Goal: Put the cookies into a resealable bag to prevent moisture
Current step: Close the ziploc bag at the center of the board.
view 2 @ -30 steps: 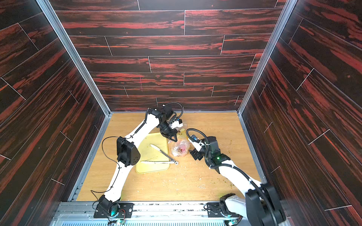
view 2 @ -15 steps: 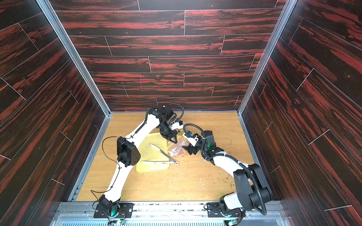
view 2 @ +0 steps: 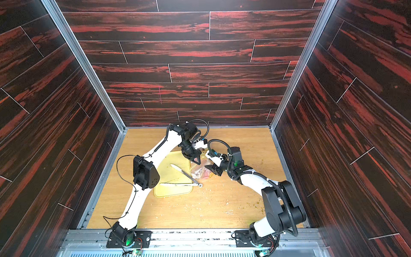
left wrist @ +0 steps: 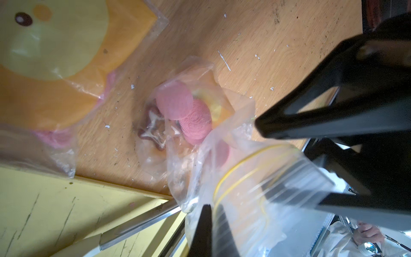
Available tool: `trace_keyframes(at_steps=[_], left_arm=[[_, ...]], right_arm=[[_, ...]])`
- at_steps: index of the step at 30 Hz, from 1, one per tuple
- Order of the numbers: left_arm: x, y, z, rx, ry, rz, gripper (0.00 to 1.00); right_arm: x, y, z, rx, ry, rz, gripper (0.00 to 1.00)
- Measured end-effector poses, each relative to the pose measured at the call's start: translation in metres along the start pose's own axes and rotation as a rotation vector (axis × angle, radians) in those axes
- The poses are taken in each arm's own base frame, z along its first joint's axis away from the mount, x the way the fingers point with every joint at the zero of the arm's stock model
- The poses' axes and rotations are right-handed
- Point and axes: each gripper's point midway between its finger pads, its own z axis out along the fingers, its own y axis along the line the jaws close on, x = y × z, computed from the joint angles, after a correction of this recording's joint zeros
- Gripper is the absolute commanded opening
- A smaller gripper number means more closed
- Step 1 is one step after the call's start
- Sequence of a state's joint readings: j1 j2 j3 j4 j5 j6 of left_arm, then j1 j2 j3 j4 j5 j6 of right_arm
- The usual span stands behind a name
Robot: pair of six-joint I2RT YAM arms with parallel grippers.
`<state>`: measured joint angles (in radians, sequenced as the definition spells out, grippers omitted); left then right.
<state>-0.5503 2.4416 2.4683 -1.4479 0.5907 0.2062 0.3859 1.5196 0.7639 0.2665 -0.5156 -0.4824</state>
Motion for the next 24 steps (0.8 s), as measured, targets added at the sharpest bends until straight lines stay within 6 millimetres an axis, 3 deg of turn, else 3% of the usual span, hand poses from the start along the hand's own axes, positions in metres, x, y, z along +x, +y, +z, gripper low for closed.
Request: trace_keyframes(at_steps=[7,11,14,24], left_arm=[[0.001,0.000,0.000,0.000,0.002,-0.001,0.00],[0.001,0.000,0.000,0.000,0.004,-0.002,0.00],[0.001,0.000,-0.001,0.000,0.004,-0.003,0.01],[0.004,-0.003,-0.008,-0.021,0.004,0.009,0.21]], right_arm=[[0.001,-0.001,0.000,-0.001,0.012,0.005,0.24],[-0.001,-0.002,0.000,0.000,0.010,0.008,0.06],[-0.001,-0.002,0.000,-0.001,0.013,0.011,0.03],[-0.001,0.000,-0.011,-0.009,0.039,0.077,0.00]])
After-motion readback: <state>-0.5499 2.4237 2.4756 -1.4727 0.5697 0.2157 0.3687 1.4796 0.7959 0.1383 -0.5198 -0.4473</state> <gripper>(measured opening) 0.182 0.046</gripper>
